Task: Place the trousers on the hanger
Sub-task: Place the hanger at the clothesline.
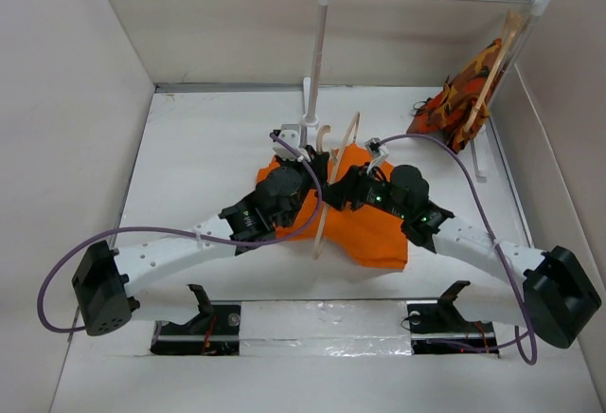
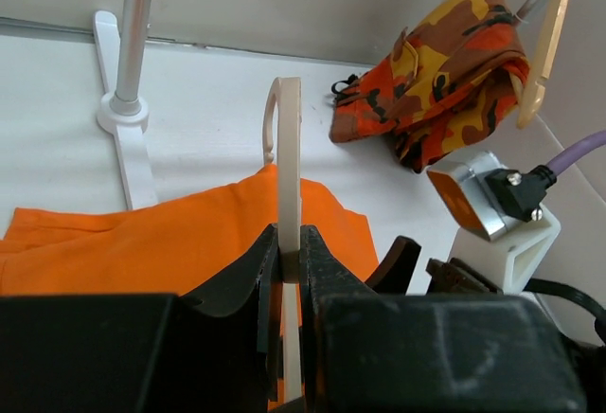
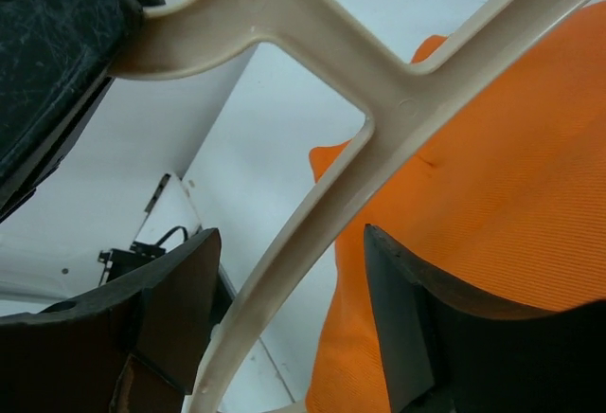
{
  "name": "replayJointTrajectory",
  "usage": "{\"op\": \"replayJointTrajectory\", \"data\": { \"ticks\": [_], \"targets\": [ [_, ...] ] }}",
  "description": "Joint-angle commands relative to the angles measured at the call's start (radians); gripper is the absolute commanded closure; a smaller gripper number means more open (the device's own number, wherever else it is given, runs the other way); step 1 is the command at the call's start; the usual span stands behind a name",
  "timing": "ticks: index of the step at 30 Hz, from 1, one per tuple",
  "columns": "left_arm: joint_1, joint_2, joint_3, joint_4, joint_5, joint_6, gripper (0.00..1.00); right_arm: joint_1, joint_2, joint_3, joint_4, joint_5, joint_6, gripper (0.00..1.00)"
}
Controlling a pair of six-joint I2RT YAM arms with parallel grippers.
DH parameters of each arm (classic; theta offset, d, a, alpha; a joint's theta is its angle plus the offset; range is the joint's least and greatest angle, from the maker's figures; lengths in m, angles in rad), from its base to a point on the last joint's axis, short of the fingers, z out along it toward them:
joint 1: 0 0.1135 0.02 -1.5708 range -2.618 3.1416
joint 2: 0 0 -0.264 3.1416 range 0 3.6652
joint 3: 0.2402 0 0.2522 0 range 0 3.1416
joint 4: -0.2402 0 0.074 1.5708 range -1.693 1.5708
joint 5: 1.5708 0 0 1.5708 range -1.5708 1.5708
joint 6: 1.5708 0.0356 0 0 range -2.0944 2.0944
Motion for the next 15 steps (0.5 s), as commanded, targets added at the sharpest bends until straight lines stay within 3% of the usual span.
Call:
{"op": "replayJointTrajectory", "data": {
  "ticks": [1, 4, 5, 6, 9, 15],
  "targets": [
    [-0.006, -0.011, 0.079, 0.189, -0.025, 0.023, 1.0, 0.025, 0.011, -0.024, 0.155, 0.003, 0.061, 0.35],
    [-0.006, 0.006, 0.097, 0.216, -0.013, 0.04, 1.0, 0.034, 0.049, -0.033, 0.226, -0.032, 0.089, 0.49],
    [-0.006, 0.015, 0.105, 0.228, -0.013, 0.046, 1.0, 0.034, 0.07, -0.039, 0.276, -0.055, 0.117, 0.6],
    [-0.006, 0.021, 0.116, 0.228, -0.01, 0.05, 1.0, 0.034, 0.08, -0.047, 0.313, -0.064, 0.136, 0.65],
    [-0.006, 0.053, 0.165, 0.23, -0.018, 0.081, 1.0, 0.045, 0.095, -0.057, 0.398, -0.085, 0.187, 0.72],
    [-0.006, 0.09, 0.219, 0.258, -0.008, 0.13, 1.0, 0.056, 0.08, 0.002, 0.369, -0.082, 0.194, 0.81]
  ]
}}
